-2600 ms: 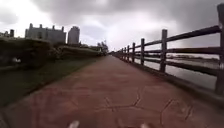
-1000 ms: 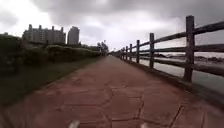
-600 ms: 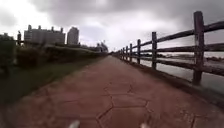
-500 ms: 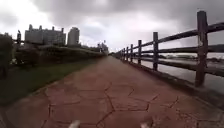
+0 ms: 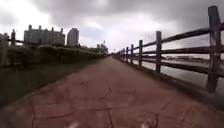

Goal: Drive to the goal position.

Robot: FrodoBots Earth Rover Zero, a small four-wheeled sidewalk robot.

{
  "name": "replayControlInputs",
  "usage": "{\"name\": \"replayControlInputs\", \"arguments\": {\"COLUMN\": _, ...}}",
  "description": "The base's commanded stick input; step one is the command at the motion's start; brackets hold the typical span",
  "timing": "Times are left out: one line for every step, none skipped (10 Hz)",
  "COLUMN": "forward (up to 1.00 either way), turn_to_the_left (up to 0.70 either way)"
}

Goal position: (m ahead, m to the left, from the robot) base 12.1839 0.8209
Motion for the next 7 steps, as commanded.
{"name": "replayControlInputs", "arguments": {"forward": 0.70, "turn_to_the_left": 0.00}}
{"name": "replayControlInputs", "arguments": {"forward": 0.70, "turn_to_the_left": 0.00}}
{"name": "replayControlInputs", "arguments": {"forward": 0.70, "turn_to_the_left": 0.00}}
{"name": "replayControlInputs", "arguments": {"forward": 0.70, "turn_to_the_left": 0.00}}
{"name": "replayControlInputs", "arguments": {"forward": 0.70, "turn_to_the_left": 0.00}}
{"name": "replayControlInputs", "arguments": {"forward": 0.70, "turn_to_the_left": 0.00}}
{"name": "replayControlInputs", "arguments": {"forward": 0.70, "turn_to_the_left": 0.00}}
